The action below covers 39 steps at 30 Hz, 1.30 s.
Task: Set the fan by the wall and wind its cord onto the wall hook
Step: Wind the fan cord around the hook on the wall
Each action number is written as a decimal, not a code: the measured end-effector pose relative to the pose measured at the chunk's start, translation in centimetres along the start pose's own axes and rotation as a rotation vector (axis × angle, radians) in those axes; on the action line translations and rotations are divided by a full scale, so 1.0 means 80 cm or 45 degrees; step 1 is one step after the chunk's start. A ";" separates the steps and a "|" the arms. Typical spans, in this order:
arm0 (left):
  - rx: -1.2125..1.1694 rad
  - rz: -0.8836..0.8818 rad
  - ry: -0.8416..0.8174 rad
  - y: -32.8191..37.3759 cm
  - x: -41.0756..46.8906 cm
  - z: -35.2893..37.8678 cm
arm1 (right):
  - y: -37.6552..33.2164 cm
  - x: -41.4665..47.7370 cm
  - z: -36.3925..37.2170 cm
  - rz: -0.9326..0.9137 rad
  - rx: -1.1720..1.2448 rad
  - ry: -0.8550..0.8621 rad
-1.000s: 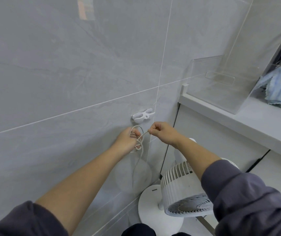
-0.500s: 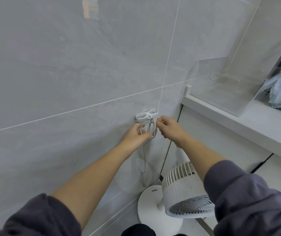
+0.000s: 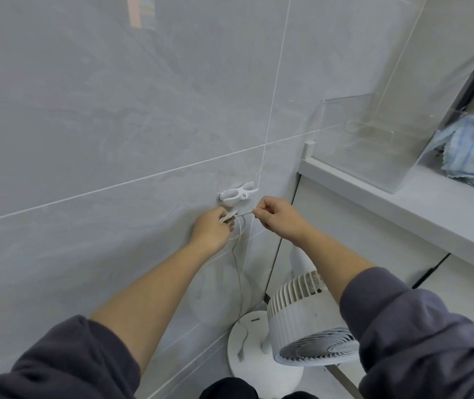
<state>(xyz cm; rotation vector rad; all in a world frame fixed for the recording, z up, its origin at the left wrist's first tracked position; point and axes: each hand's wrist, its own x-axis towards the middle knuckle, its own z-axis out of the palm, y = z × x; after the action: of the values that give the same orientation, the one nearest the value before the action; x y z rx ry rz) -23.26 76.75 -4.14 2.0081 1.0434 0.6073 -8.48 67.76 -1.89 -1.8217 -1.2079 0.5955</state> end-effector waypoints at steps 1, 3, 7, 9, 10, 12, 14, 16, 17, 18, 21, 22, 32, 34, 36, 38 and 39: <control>-0.048 -0.019 -0.018 -0.002 -0.002 -0.001 | 0.002 -0.001 -0.001 0.004 -0.019 -0.001; -0.392 -0.142 -0.133 -0.004 -0.007 -0.003 | 0.006 -0.003 -0.003 0.009 -0.043 0.004; -1.053 -0.452 -0.221 -0.008 -0.015 -0.013 | 0.009 -0.005 0.001 0.011 -0.042 0.029; -1.090 -0.490 -0.196 -0.011 -0.015 -0.015 | 0.007 -0.004 0.006 0.007 -0.059 0.028; -1.025 -0.489 -0.196 -0.013 -0.015 -0.016 | 0.006 -0.004 0.008 0.008 -0.081 0.017; -0.812 -0.459 -0.214 -0.018 -0.014 -0.018 | 0.005 -0.002 0.009 0.019 -0.137 0.008; -0.526 -0.391 -0.220 -0.024 -0.011 -0.024 | 0.007 0.001 0.008 0.038 -0.197 0.007; -0.295 -0.323 -0.222 -0.024 -0.012 -0.033 | 0.006 0.004 0.013 0.056 -0.225 0.003; -0.222 -0.300 -0.227 -0.023 -0.014 -0.038 | 0.005 0.006 0.017 0.058 -0.229 0.004; -0.161 -0.267 -0.226 -0.022 -0.016 -0.043 | 0.003 0.008 0.023 0.055 -0.235 0.010; 0.260 -0.081 -0.177 -0.027 -0.017 -0.047 | -0.001 0.013 0.039 0.055 -0.239 0.019; 0.433 -0.036 -0.136 -0.028 -0.016 -0.050 | -0.001 0.014 0.043 0.062 -0.230 0.012; -0.440 -0.550 -0.246 -0.012 -0.028 -0.061 | -0.012 0.022 0.051 0.035 -0.207 0.054; -0.546 -0.618 -0.238 -0.010 -0.032 -0.064 | -0.008 0.026 0.052 0.069 -0.230 0.104; -0.650 -0.667 -0.227 -0.008 -0.034 -0.066 | -0.002 0.031 0.051 0.112 -0.241 0.177; -0.761 -0.691 -0.165 -0.006 -0.035 -0.070 | 0.004 0.037 0.048 0.189 -0.254 0.233; -0.794 -0.689 -0.131 -0.006 -0.035 -0.072 | 0.007 0.041 0.047 0.238 -0.253 0.251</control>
<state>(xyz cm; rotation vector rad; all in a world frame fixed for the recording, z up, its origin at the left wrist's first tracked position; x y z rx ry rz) -29.04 77.02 -1.31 1.1427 1.1036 0.4517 -9.63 72.11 -4.16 -2.1232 -1.0008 0.3971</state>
